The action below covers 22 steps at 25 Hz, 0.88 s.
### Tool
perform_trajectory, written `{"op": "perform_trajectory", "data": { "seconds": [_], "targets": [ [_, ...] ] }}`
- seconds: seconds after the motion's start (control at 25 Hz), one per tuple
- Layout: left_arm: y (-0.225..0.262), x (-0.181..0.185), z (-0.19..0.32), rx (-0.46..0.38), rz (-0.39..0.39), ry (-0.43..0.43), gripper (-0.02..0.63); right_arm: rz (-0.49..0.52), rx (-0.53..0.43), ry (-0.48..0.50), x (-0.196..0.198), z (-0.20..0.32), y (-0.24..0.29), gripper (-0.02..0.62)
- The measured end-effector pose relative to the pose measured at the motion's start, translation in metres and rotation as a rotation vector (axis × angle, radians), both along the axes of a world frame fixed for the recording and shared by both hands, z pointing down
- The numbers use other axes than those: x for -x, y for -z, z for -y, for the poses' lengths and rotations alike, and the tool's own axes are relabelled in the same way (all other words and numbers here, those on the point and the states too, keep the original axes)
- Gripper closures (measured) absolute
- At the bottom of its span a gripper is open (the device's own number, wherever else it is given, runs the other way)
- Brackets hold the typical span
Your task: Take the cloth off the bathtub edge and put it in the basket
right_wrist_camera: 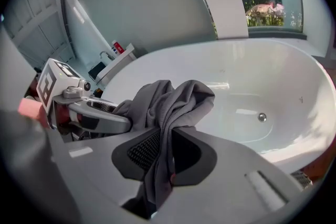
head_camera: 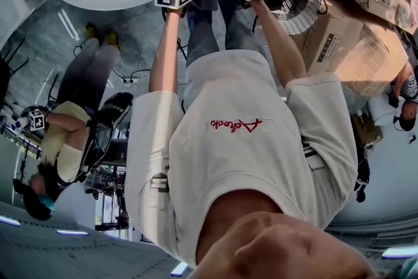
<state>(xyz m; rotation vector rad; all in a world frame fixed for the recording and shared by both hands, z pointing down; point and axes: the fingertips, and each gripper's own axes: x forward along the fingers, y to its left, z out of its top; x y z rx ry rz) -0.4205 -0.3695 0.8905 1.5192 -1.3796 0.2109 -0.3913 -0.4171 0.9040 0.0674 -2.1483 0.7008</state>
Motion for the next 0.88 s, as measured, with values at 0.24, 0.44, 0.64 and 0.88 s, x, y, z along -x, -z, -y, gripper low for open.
{"op": "perform_trajectory", "data": {
  "seconds": [0.24, 0.44, 0.64, 0.88],
  "targets": [
    [0.062, 0.036, 0.044, -0.124, 0.078, 0.042, 0.546, 0.142, -0.085, -0.034, 0.039, 0.045, 0.071, 0.531],
    [0.104, 0.057, 0.061, -0.197, 0.145, 0.060, 0.548, 0.218, -0.150, -0.028, 0.061, 0.061, 0.119, 0.531],
    [0.146, 0.074, 0.073, -0.284, 0.166, 0.120, 0.548, 0.306, -0.197, -0.045, 0.078, 0.075, 0.169, 0.531],
    [0.191, 0.092, 0.084, -0.350, 0.223, 0.131, 0.548, 0.377, -0.254, -0.034, 0.097, 0.088, 0.216, 0.531]
  ]
}}
